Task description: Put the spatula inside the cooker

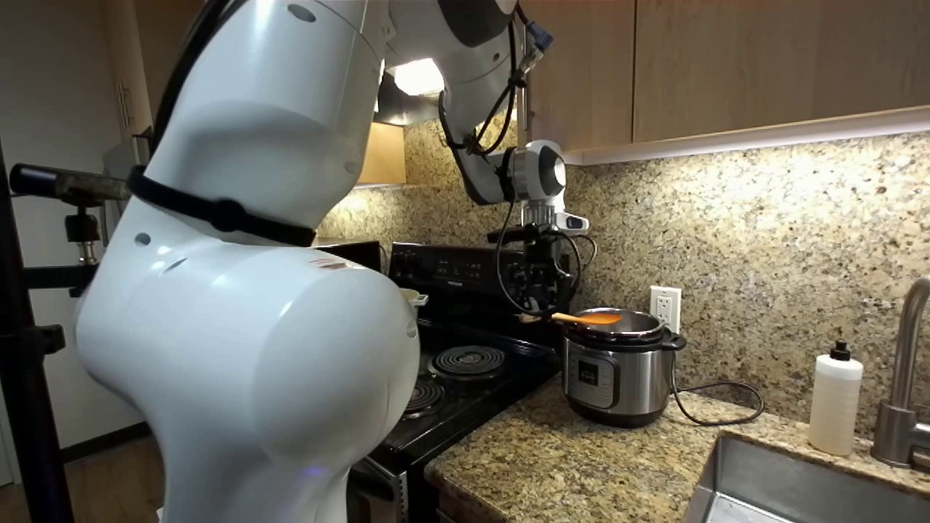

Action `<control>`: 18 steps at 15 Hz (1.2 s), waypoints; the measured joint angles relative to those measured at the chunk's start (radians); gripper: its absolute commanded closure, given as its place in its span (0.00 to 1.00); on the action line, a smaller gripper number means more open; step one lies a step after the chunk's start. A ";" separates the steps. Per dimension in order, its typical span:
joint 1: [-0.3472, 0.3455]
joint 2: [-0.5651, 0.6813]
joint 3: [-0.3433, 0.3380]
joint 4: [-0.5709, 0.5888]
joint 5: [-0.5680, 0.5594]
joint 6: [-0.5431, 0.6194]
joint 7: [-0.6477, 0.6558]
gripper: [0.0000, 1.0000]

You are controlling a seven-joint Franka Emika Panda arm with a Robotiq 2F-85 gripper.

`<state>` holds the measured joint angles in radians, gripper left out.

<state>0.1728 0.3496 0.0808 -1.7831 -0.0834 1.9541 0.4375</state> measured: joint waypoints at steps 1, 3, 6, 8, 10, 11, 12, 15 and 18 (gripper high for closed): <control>0.000 0.007 -0.001 0.006 0.003 0.000 -0.001 0.89; 0.000 0.021 -0.003 0.019 0.007 -0.001 -0.002 0.89; 0.000 0.035 -0.006 0.034 0.008 -0.001 -0.002 0.90; 0.000 0.037 -0.007 0.035 0.009 0.006 -0.002 0.90; 0.002 0.038 -0.009 0.032 0.009 0.027 0.002 0.90; 0.002 0.038 -0.010 0.029 0.008 0.044 0.004 0.90; 0.003 0.037 -0.011 0.024 0.008 0.066 0.006 0.90; 0.008 0.027 -0.015 0.005 0.008 0.129 0.019 0.84; 0.016 -0.006 -0.020 -0.020 0.008 0.153 0.040 0.41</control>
<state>0.1891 0.3433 0.0605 -1.8035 -0.0754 2.1072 0.4776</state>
